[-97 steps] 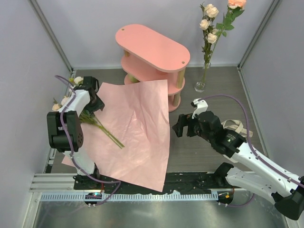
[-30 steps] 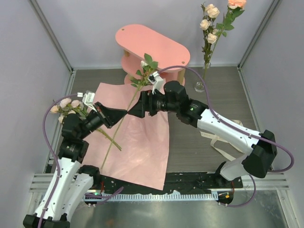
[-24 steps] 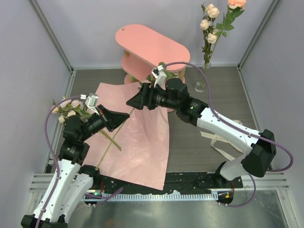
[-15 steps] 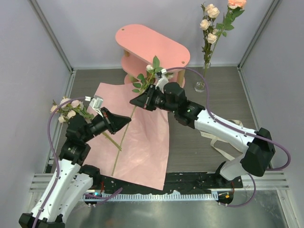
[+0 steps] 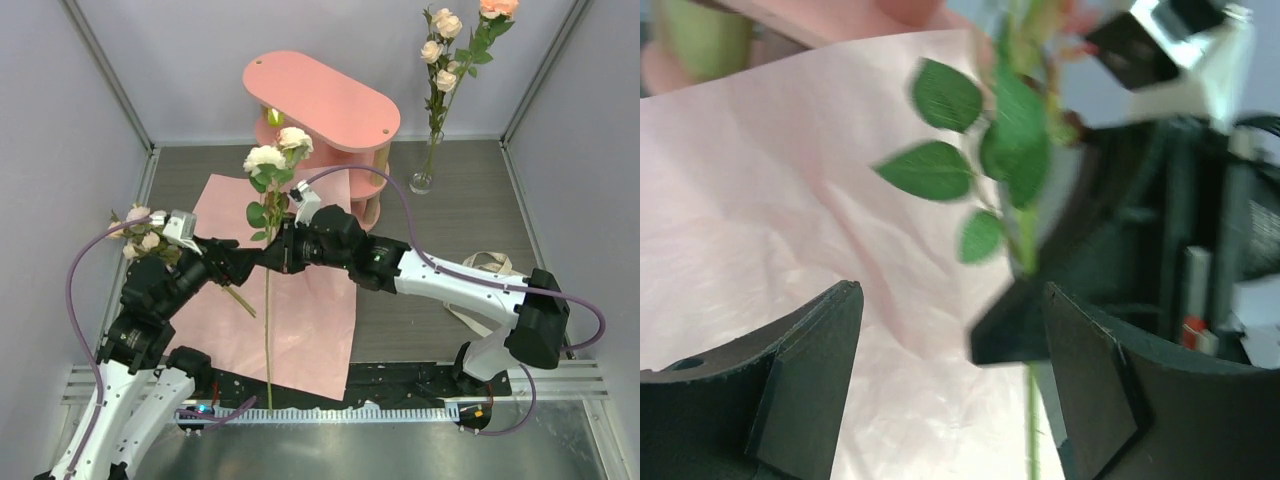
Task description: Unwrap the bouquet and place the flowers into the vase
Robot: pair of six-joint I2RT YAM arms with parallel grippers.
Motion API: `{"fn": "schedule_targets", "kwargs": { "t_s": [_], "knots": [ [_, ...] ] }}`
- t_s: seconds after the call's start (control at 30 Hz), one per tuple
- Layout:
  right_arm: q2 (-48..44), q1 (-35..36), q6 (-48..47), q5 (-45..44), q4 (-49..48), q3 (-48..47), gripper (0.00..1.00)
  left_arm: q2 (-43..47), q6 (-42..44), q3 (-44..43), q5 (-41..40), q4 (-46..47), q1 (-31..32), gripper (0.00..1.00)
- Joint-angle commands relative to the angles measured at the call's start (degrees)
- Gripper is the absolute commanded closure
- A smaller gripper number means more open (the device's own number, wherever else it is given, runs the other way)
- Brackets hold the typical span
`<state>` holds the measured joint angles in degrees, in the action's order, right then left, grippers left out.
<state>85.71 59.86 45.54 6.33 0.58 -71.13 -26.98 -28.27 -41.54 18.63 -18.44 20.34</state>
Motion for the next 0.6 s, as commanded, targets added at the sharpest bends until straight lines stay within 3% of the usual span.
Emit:
{"fn": "schedule_targets", "kwargs": {
  "t_s": [0.0,0.07,0.17,0.37,0.5,0.57],
  "knots": [
    [-6.42,1.49,-9.22,-2.55,3.11,-1.64,0.99,0.18,2.08,-2.76,-18.09,-7.83,0.67,0.22],
    [-8.10,1.58,-11.86,-2.90,4.77,-1.29,0.99,0.00,1.64,-3.11,-27.29,-10.91,0.84,0.17],
    [-12.22,1.76,-18.45,-5.70,9.08,-3.21,0.99,0.26,1.03,-3.02,-30.41,-12.33,1.11,0.14],
    [-16.80,1.67,-36.72,-26.51,21.21,-15.51,0.99,-0.09,1.02,-2.32,-28.13,-11.01,1.63,0.13],
    [-19.61,1.76,-49.03,-46.95,16.24,-17.81,0.99,0.09,1.20,-2.23,-27.69,-11.09,1.72,0.13],
    [-19.97,1.41,-56.59,-52.62,12.88,-18.16,0.99,0.00,1.11,-2.05,-27.25,-10.83,1.72,0.13]
  ]
}}
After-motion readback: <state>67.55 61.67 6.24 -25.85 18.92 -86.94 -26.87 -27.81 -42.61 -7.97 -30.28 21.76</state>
